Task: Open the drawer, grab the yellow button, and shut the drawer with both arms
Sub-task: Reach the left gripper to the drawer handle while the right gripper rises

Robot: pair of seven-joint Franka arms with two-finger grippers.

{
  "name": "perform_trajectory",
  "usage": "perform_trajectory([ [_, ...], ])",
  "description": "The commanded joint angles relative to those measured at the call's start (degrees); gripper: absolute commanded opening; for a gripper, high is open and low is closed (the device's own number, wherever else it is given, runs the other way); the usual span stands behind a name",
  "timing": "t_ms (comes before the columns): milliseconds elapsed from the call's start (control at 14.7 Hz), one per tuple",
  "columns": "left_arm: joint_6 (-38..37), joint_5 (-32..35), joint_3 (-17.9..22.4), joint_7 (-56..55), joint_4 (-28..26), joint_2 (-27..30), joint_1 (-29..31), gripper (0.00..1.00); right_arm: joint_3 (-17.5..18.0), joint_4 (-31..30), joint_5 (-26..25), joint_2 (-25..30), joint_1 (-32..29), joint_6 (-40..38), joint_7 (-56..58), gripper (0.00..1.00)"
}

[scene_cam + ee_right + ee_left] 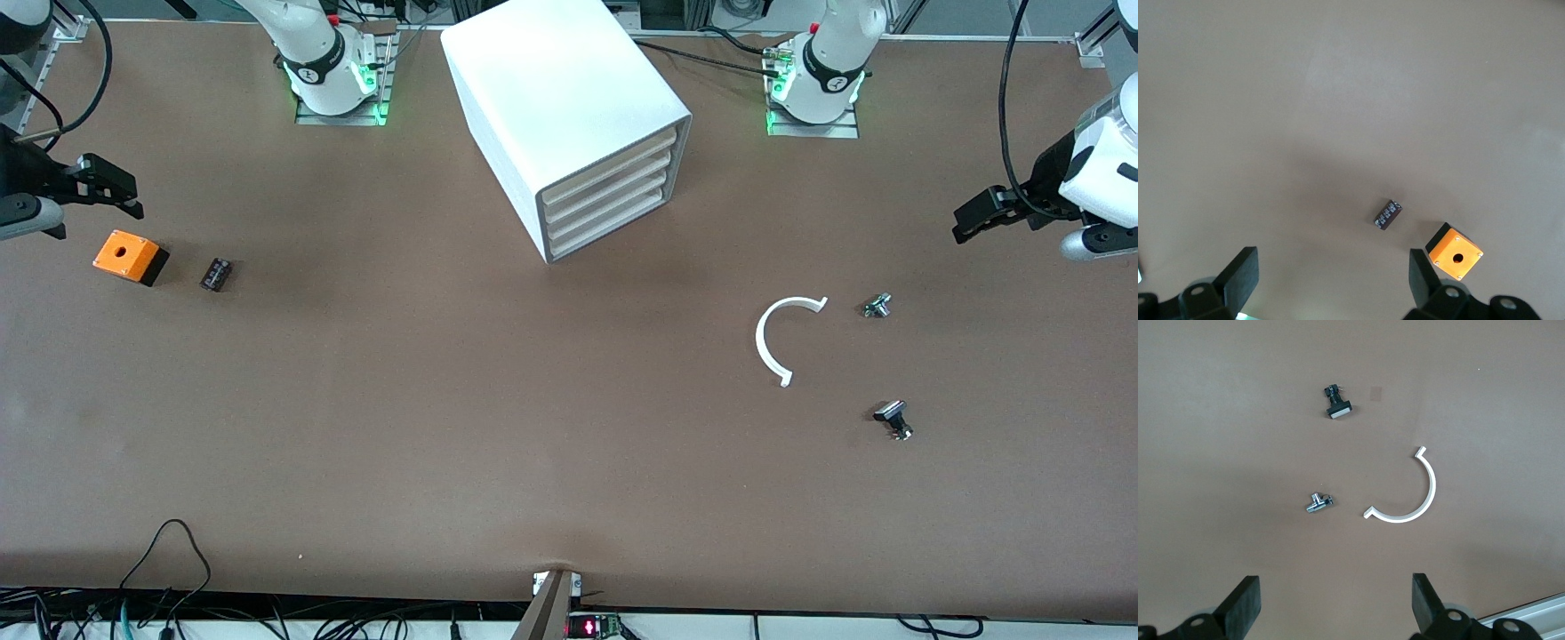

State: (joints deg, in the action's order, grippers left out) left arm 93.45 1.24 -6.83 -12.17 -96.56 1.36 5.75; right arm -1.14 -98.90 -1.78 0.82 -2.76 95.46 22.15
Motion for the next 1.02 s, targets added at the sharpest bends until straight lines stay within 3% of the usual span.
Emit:
perform_trajectory([
  [0, -0.73, -1.06, -0.29, 0.83, 0.76, 0.05, 0.14, 1.00, 0.52, 0.81, 1.16, -2.57, 0.82, -0.89, 0.27, 1.00],
  [612, -2.47, -0.45, -0.82, 0.92, -2.32, -0.30, -2.84, 1.00, 0.88, 1.78, 1.25, -3.20, 3.28, -0.45, 0.79, 1.00],
  [748, -2.66, -1.24, -1.43, 1.01, -6.78, -1.35, -3.11, 1.00, 1.75, 3.43, 1.77, -3.20, 5.99, -0.98, 0.19, 1.00],
  [816, -2.84, -2.46, -2.30, 1.01, -8.11, -1.79, -3.02, 1.00, 2.11, 4.06, 1.86, -3.11, 7.40, -0.98, -0.08, 1.00],
  [951, -2.58, -11.04, -2.49, 1.36, -12.06, -2.94, -3.11, 1.00, 2.11, 4.15, 1.86, -3.11, 9.61, -0.54, -0.17, 1.00],
])
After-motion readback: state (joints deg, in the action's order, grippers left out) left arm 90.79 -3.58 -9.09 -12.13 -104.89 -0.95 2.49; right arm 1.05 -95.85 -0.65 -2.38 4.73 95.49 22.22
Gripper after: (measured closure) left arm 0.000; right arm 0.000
